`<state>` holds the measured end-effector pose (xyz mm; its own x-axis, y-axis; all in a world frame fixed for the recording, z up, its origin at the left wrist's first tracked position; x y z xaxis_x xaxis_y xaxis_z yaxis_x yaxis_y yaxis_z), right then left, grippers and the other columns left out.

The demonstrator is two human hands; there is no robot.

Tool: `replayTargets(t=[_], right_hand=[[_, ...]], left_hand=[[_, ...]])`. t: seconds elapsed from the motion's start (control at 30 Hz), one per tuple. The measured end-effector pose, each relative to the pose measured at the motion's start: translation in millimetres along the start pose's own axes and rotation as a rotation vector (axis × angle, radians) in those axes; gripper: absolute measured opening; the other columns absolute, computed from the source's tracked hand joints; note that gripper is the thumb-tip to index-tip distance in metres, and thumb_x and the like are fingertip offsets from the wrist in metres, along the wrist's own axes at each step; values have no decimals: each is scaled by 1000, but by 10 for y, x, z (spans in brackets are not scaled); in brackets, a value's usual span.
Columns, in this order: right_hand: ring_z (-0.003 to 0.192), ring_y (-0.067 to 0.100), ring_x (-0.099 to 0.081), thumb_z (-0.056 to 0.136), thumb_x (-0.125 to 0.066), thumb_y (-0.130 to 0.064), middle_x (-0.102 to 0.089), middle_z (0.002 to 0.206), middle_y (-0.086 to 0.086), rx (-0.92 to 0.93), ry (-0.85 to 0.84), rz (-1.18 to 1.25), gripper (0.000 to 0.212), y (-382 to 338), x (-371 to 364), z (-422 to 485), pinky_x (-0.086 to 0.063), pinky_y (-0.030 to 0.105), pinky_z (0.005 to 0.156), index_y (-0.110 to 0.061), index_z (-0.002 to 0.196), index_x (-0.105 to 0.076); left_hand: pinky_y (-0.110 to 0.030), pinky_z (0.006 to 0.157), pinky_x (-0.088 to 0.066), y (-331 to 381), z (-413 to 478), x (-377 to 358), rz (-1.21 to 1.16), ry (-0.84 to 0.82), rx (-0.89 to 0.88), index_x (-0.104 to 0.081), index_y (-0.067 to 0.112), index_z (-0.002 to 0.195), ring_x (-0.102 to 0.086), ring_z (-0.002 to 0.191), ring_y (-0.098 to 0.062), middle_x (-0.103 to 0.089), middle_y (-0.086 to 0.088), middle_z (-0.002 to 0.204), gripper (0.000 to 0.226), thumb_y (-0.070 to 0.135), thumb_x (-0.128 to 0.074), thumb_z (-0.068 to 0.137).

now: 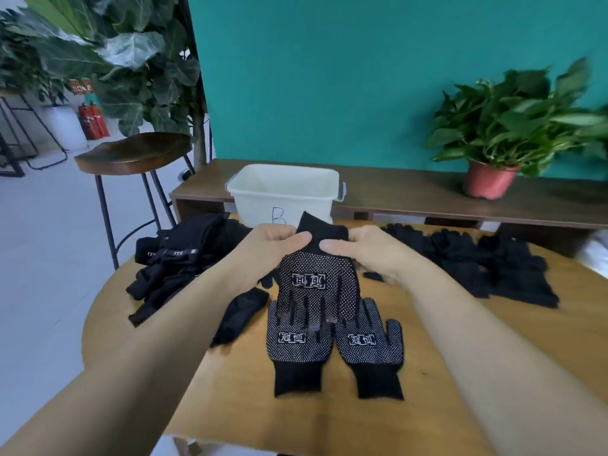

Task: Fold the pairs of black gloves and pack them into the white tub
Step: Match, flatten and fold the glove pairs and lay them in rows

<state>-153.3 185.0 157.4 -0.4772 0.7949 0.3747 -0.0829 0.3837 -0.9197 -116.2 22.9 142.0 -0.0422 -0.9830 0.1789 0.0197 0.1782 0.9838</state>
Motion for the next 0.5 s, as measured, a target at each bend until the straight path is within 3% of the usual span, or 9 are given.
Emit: replayTargets(t=[0.07,0.17,0.27,0.4,0.5], right_hand=[[84,20,-68,92,-67,-24,-76,92,5,-73,-62,57,13,180,14,-227,-54,31,83,-13,86,-70],[87,20,-67,95,-62,-27,-74,93,4,-62,-21,199,18,269,135,-384,-51,33,85,-15,87,-73],[102,25,-69,96,-60,-34,-76,100,2,-92,60,224,24,344,213,-448,-50,42,98,-16,100,-74],[89,15,-70,92,-67,-32,-76,93,0,-104,12,137,19,382,246,-529,-52,34,88,-15,96,-74],[81,14,-69,92,-67,-27,-76,87,-1,-97,64,147,14,492,395,-453,-52,34,85,-15,93,-73]], left_hand=[[-37,77,-44,-76,-58,-110,-20,5,37,-69,-3,96,-61,79,-28,-72,-15,93,37,34,-67,94],[-40,77,-39,-131,-155,-294,-86,-47,77,-63,-7,99,-57,85,-31,-67,-26,96,50,41,-70,90],[-42,74,-32,-166,-190,-451,-64,-77,89,-56,-7,94,-46,81,-28,-58,-12,90,78,65,-76,72],[-41,81,-38,-191,-142,-558,-117,-43,90,-64,-3,91,-56,86,-30,-67,-13,88,49,45,-71,86],[-40,94,-50,-180,-47,-668,-94,-99,130,-72,5,96,-69,99,-32,-75,-7,100,25,29,-63,97]])
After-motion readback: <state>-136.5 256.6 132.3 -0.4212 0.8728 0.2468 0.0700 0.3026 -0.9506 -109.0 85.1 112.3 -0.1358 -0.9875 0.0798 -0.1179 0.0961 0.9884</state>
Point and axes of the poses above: each hand's wrist, its own z-axis towards the middle knuckle, its own x-axis out of the back of the hand, y = z × x, the point moved 7 cm from there along z, towards the middle knuckle
